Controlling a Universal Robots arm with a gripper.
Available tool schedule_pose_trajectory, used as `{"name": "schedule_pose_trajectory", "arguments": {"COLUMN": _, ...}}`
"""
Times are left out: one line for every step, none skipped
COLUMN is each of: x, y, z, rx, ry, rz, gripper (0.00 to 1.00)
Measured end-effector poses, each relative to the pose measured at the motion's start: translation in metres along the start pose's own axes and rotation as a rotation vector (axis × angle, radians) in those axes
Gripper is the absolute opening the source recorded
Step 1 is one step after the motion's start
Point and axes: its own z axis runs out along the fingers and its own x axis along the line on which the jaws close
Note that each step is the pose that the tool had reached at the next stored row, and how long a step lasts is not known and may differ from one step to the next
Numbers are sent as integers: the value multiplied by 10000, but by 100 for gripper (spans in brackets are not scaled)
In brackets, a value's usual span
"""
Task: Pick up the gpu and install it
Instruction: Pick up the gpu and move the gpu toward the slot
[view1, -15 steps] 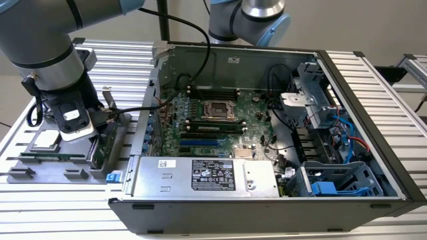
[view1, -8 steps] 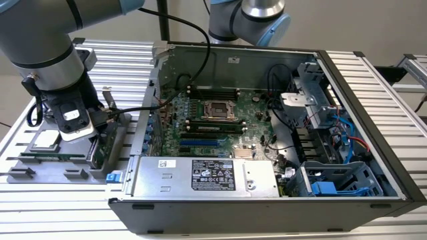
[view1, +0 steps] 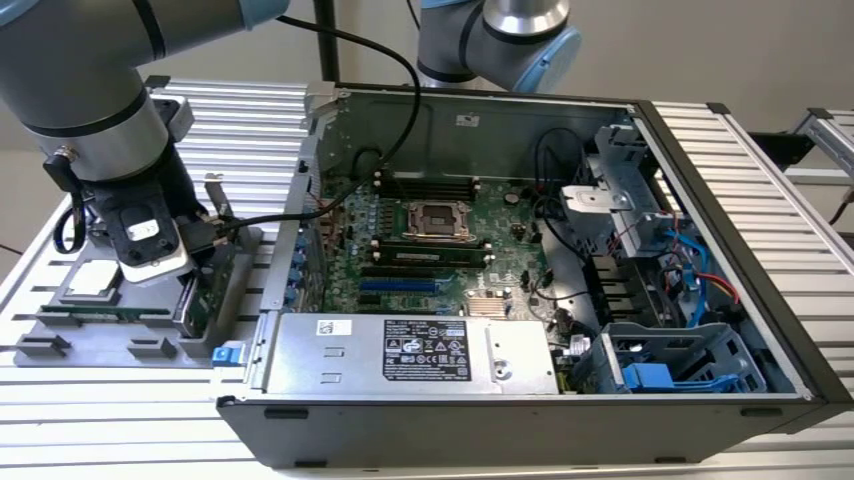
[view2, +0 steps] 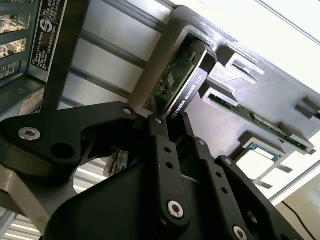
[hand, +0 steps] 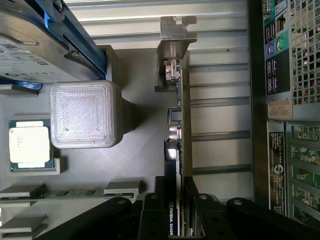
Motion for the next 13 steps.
{"name": "schedule_pose_trajectory", "arguments": {"x": 0, "y": 0, "z": 0, "rx": 0, "ry": 0, "rz": 0, "gripper": 0}}
{"name": "schedule_pose_trajectory", "arguments": {"x": 0, "y": 0, "z": 1, "rx": 0, "ry": 0, "rz": 0, "gripper": 0}}
{"name": "schedule_pose_trajectory", "arguments": {"x": 0, "y": 0, "z": 1, "rx": 0, "ry": 0, "rz": 0, "gripper": 0}}
{"name": "schedule_pose_trajectory", "arguments": {"x": 0, "y": 0, "z": 1, "rx": 0, "ry": 0, "rz": 0, "gripper": 0}}
{"name": "schedule_pose_trajectory", "arguments": {"x": 0, "y": 0, "z": 3, "rx": 0, "ry": 0, "rz": 0, "gripper": 0}}
{"name": "schedule_pose_trajectory", "arguments": {"x": 0, "y": 0, "z": 4, "rx": 0, "ry": 0, "rz": 0, "gripper": 0}}
{"name": "schedule_pose_trajectory", "arguments": {"x": 0, "y": 0, "z": 4, "rx": 0, "ry": -1, "rz": 0, "gripper": 0}}
{"name": "schedule_pose_trajectory", "arguments": {"x": 0, "y": 0, "z": 5, "rx": -1, "ry": -1, "rz": 0, "gripper": 0}}
{"name": "schedule_pose_trajectory", "arguments": {"x": 0, "y": 0, "z": 5, "rx": 0, "ry": 0, "rz": 0, "gripper": 0}}
{"name": "schedule_pose_trajectory", "arguments": {"x": 0, "y": 0, "z": 5, "rx": 0, "ry": 0, "rz": 0, "gripper": 0}}
{"name": "schedule_pose_trajectory", "arguments": {"x": 0, "y": 0, "z": 5, "rx": 0, "ry": 0, "rz": 0, "gripper": 0}}
{"name": "schedule_pose_trajectory", "arguments": {"x": 0, "y": 0, "z": 5, "rx": -1, "ry": -1, "rz": 0, "gripper": 0}}
{"name": "schedule_pose_trajectory", "arguments": {"x": 0, "y": 0, "z": 5, "rx": -1, "ry": -1, "rz": 0, "gripper": 0}}
